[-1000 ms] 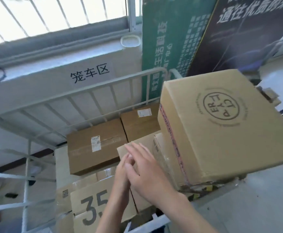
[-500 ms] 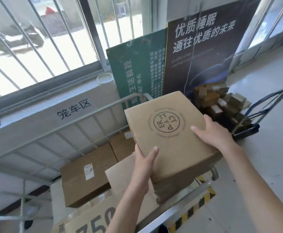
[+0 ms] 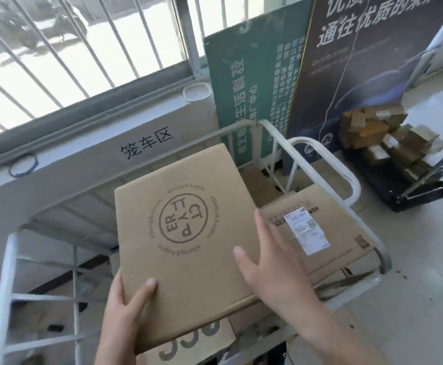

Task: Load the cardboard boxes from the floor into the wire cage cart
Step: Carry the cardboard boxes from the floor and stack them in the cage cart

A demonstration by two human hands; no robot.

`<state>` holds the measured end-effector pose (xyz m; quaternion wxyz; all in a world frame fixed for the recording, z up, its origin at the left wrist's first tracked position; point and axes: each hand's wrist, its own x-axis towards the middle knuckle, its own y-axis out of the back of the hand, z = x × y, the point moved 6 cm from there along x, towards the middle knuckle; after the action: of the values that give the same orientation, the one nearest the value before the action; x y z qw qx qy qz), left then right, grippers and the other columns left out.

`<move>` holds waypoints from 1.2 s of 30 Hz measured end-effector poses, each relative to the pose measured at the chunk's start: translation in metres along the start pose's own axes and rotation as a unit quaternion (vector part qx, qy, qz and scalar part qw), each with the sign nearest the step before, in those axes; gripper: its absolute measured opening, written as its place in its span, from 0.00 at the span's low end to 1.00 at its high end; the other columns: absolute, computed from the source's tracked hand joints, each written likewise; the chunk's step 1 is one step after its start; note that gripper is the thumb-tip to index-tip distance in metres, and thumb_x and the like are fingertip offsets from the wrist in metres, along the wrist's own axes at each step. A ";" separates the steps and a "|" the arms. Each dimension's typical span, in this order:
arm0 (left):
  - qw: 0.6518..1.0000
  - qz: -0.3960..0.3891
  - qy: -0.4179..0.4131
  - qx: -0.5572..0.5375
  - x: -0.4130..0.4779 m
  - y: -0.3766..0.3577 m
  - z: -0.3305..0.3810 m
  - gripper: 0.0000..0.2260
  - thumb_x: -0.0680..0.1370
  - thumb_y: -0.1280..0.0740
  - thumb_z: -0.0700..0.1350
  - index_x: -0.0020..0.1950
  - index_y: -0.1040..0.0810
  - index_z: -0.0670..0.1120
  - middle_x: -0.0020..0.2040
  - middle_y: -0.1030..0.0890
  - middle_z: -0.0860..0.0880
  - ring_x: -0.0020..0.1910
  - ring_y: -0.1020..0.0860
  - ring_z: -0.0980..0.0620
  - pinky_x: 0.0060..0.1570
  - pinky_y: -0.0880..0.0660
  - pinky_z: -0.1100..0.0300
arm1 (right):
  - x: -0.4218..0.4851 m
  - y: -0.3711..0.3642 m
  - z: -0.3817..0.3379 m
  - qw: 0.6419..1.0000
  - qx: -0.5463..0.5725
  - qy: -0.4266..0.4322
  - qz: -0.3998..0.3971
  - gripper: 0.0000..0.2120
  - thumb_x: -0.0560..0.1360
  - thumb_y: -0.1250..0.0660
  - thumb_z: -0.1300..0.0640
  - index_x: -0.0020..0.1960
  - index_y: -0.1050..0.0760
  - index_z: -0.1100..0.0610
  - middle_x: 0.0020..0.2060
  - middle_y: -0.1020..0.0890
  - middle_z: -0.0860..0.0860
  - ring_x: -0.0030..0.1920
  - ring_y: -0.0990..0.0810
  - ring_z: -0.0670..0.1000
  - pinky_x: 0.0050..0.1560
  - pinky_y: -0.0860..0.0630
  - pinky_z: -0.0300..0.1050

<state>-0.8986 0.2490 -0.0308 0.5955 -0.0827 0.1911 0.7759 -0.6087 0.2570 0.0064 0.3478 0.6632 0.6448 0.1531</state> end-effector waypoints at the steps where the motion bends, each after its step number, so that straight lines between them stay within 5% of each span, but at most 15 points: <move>1: 1.000 0.021 0.007 -0.003 0.011 0.025 -0.008 0.18 0.74 0.28 0.42 0.62 0.24 0.53 0.52 0.16 0.54 0.48 0.18 0.61 0.45 0.24 0.61 | 0.007 -0.027 -0.015 1.000 0.013 0.008 -0.021 0.39 0.75 0.45 0.34 0.77 0.64 0.37 0.79 0.49 0.41 0.78 0.48 0.47 0.74 0.43 0.52; 6: 0.995 0.085 0.047 -0.022 0.107 0.133 -0.070 0.21 0.73 0.27 0.43 0.66 0.24 0.51 0.58 0.17 0.49 0.57 0.20 0.47 0.54 0.25 0.52 | 0.071 -0.176 -0.064 0.986 0.117 0.000 -0.117 0.38 0.75 0.40 0.38 0.77 0.60 0.34 0.79 0.47 0.40 0.78 0.46 0.47 0.76 0.41 0.54; 9: 0.994 0.084 0.076 -0.009 0.181 0.173 -0.123 0.21 0.71 0.26 0.47 0.63 0.23 0.58 0.57 0.17 0.54 0.57 0.20 0.49 0.51 0.24 0.54 | 0.123 -0.267 -0.066 0.979 0.147 -0.034 -0.138 0.37 0.74 0.38 0.40 0.77 0.54 0.36 0.76 0.40 0.41 0.74 0.37 0.46 0.72 0.34 0.53; 13: 0.993 0.070 0.094 -0.004 0.278 0.186 -0.196 0.20 0.66 0.25 0.53 0.55 0.23 0.69 0.56 0.18 0.58 0.54 0.20 0.54 0.49 0.24 0.53 | 0.188 -0.371 -0.035 0.977 0.155 -0.075 -0.129 0.36 0.75 0.36 0.42 0.77 0.51 0.37 0.72 0.34 0.43 0.63 0.30 0.41 0.59 0.29 0.36; 17: 0.993 0.020 0.115 -0.002 0.352 0.163 -0.275 0.23 0.71 0.25 0.48 0.62 0.25 0.66 0.56 0.18 0.60 0.54 0.20 0.55 0.47 0.24 0.58 | 0.234 -0.447 0.023 0.979 0.091 -0.140 -0.116 0.38 0.77 0.36 0.46 0.80 0.54 0.46 0.77 0.41 0.47 0.72 0.32 0.49 0.68 0.31 0.45; 23: 0.985 -0.041 0.167 0.013 0.385 0.104 -0.370 0.29 0.76 0.29 0.45 0.74 0.36 0.53 0.60 0.23 0.53 0.56 0.22 0.54 0.45 0.27 0.60 | 0.239 -0.489 0.094 0.975 -0.139 -0.154 -0.077 0.35 0.79 0.40 0.47 0.80 0.51 0.52 0.77 0.44 0.57 0.74 0.40 0.57 0.71 0.36 0.49; 28: 0.982 -0.036 0.184 0.005 0.367 0.100 -0.378 0.29 0.76 0.29 0.48 0.73 0.38 0.57 0.59 0.24 0.59 0.58 0.24 0.56 0.48 0.27 0.59 | 0.238 -0.485 0.097 0.971 -0.157 -0.167 -0.071 0.33 0.79 0.40 0.48 0.80 0.50 0.49 0.77 0.45 0.57 0.76 0.43 0.58 0.73 0.41 0.53; 33: 0.981 -0.019 0.193 0.020 0.322 0.097 -0.382 0.31 0.77 0.30 0.45 0.76 0.41 0.55 0.66 0.27 0.54 0.64 0.27 0.51 0.64 0.30 0.49 | 0.212 -0.466 0.094 0.966 -0.181 -0.169 -0.079 0.34 0.79 0.41 0.48 0.80 0.53 0.47 0.78 0.49 0.56 0.78 0.47 0.58 0.75 0.42 0.53; 36: 0.983 -0.015 0.181 0.028 0.312 0.094 -0.384 0.31 0.77 0.30 0.44 0.76 0.41 0.54 0.68 0.27 0.52 0.65 0.27 0.52 0.63 0.30 0.50 | 0.198 -0.460 0.100 0.967 -0.180 -0.161 -0.080 0.36 0.79 0.41 0.48 0.80 0.57 0.45 0.78 0.49 0.55 0.77 0.46 0.57 0.75 0.40 0.53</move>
<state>-1.1128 0.3550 -0.4741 0.5648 -0.2079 0.3164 0.7333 -0.8637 0.3870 -0.4159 0.5723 0.5515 0.5929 0.1293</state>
